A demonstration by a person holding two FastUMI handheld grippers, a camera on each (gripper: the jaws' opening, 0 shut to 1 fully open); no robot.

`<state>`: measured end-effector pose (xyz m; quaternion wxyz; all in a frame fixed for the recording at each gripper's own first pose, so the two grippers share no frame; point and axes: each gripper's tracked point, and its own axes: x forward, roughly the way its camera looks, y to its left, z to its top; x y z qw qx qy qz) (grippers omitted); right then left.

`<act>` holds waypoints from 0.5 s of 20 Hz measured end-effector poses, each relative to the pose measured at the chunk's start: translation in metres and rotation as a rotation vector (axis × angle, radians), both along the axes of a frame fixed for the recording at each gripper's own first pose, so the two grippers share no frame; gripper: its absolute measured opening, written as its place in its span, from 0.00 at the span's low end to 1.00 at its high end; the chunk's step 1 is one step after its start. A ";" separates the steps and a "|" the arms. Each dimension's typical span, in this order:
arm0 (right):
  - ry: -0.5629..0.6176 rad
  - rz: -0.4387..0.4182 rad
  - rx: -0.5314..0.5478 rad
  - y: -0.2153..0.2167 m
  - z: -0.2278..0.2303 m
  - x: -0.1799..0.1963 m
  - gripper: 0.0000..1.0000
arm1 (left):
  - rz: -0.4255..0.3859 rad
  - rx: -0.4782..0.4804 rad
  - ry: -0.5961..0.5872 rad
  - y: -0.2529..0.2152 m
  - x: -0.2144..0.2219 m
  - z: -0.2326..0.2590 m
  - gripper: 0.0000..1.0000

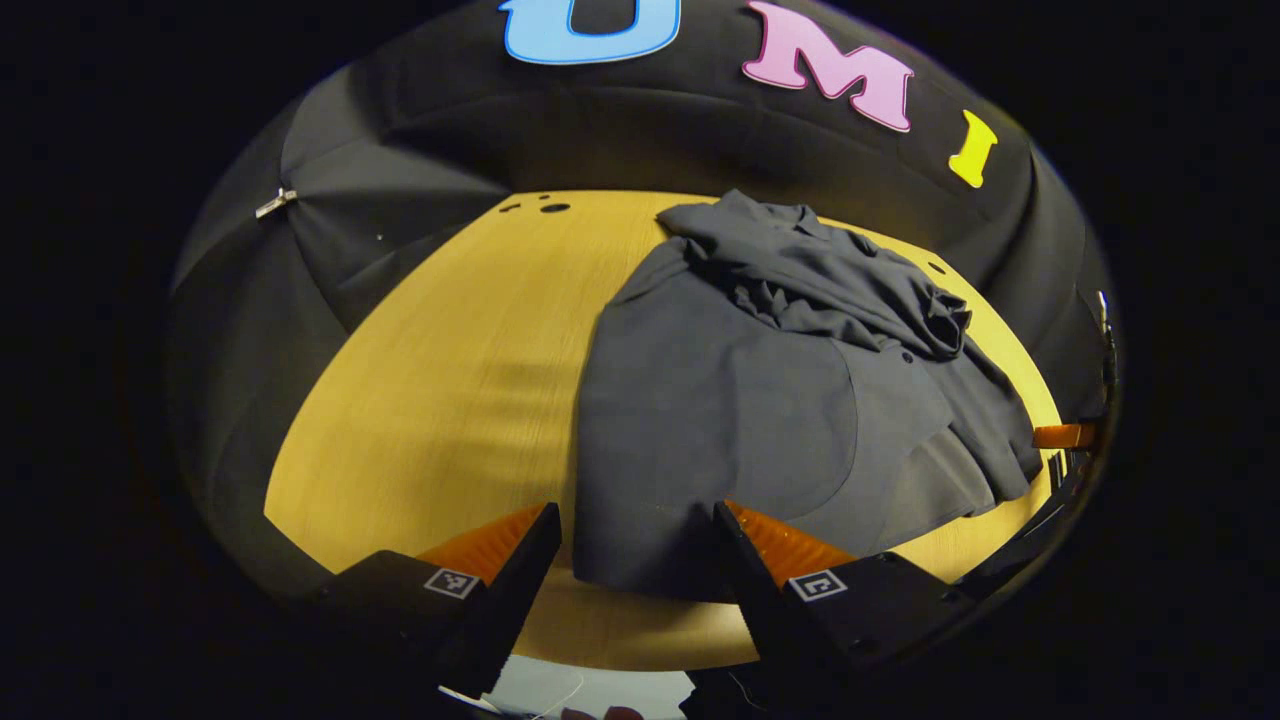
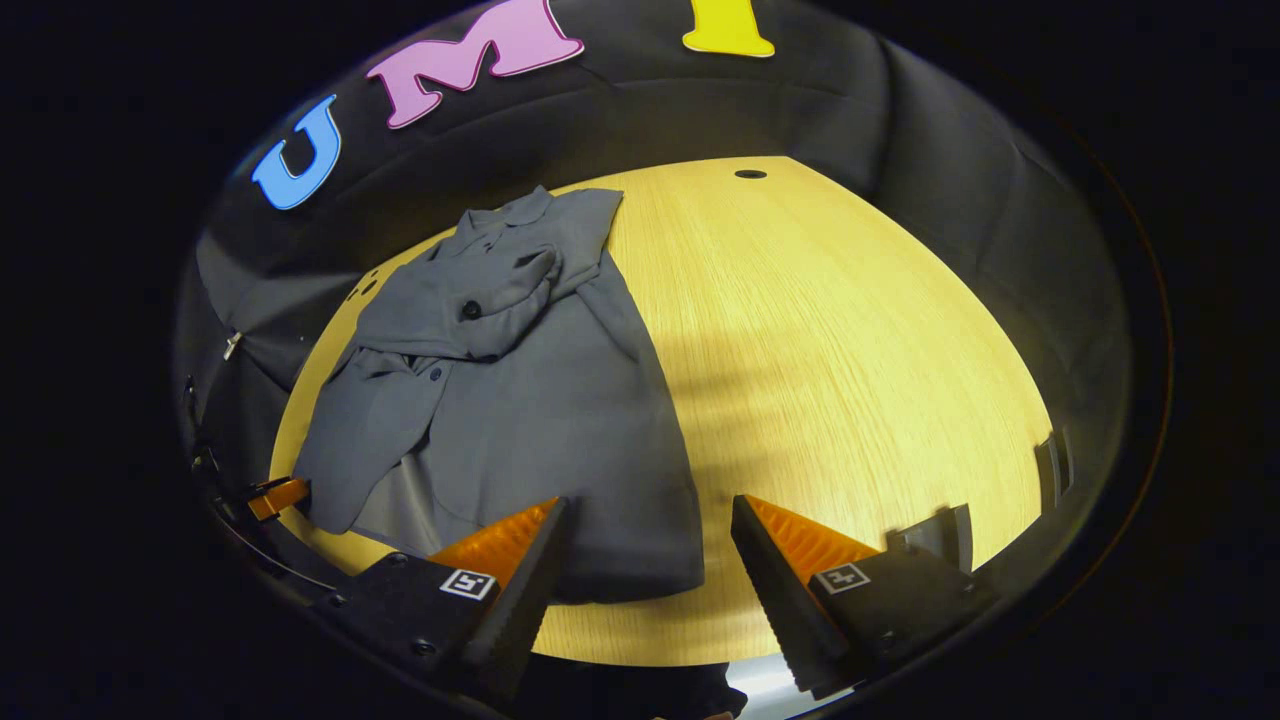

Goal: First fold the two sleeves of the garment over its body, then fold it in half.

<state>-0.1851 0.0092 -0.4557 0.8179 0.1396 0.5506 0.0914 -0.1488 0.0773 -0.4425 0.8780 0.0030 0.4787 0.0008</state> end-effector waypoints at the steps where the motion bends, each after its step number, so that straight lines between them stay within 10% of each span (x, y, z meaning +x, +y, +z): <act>1: 0.002 0.002 -0.002 0.002 -0.003 0.001 0.99 | 0.002 0.004 0.012 0.001 0.001 -0.005 0.96; 10: -0.052 0.175 -0.113 0.023 -0.015 0.003 0.96 | -0.108 0.018 0.021 -0.013 0.009 -0.009 0.93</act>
